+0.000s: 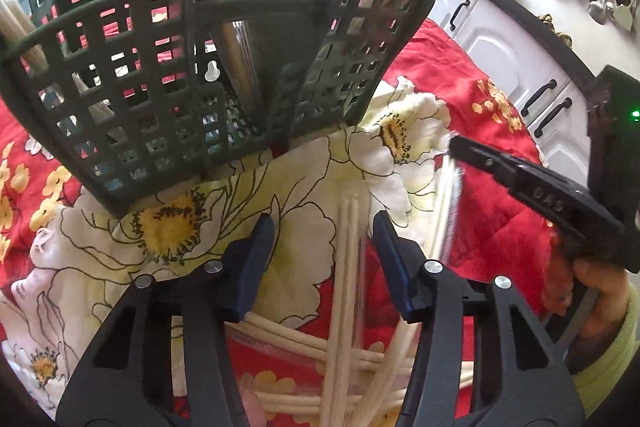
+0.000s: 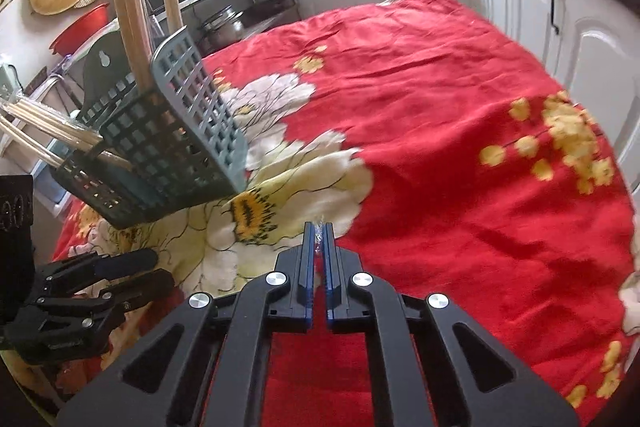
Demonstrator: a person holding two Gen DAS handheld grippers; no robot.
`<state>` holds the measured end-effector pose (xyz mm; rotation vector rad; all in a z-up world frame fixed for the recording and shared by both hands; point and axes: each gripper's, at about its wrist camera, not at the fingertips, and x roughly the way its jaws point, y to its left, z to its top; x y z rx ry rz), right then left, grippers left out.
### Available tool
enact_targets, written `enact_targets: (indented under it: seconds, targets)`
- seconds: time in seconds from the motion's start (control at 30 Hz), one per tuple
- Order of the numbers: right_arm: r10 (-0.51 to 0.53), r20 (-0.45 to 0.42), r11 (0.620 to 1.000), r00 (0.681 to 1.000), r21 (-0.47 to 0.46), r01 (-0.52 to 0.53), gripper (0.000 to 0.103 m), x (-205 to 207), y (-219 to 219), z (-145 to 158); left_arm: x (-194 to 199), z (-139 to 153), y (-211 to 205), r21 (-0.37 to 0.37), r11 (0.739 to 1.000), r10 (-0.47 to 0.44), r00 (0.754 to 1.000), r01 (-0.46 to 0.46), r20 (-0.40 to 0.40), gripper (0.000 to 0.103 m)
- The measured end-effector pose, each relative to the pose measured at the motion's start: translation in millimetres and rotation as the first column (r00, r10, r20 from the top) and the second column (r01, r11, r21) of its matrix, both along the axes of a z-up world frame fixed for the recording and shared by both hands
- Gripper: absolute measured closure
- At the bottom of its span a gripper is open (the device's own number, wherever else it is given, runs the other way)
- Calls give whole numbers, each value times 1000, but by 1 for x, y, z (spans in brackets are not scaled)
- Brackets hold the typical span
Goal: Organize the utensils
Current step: 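Close the right tool on a chopstick while the left tool grasps another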
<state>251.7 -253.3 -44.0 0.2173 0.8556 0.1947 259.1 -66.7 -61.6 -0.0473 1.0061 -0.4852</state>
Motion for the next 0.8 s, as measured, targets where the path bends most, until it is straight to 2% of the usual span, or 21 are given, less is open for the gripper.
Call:
enact_targets:
  seconds: [0.13, 0.27, 0.47, 0.6, 0.8]
  targets:
    - [-20, 40, 999, 999, -35, 22, 99, -5, -6, 9, 3, -2, -1, 4, 1000, 2, 1000, -2, -4, 62]
    - [-27, 74, 998, 997, -47, 31, 99, -9, -10, 18, 7, -3, -8, 41, 999, -4, 1000, 3, 7, 71]
    - [-30, 121, 999, 992, -25, 34, 99, -18, -16, 33, 12, -6, -15, 83, 997, -8, 1000, 7, 12, 84]
    - [-32, 146, 999, 989, -7, 34, 99, -23, -20, 43, 15, -7, -15, 84, 996, -4, 1000, 4, 7, 92]
    - [-25, 171, 1000, 985, 9, 24, 99, -30, -21, 54, 18, -6, -11, 73, 997, 1, 1000, 0, -4, 96]
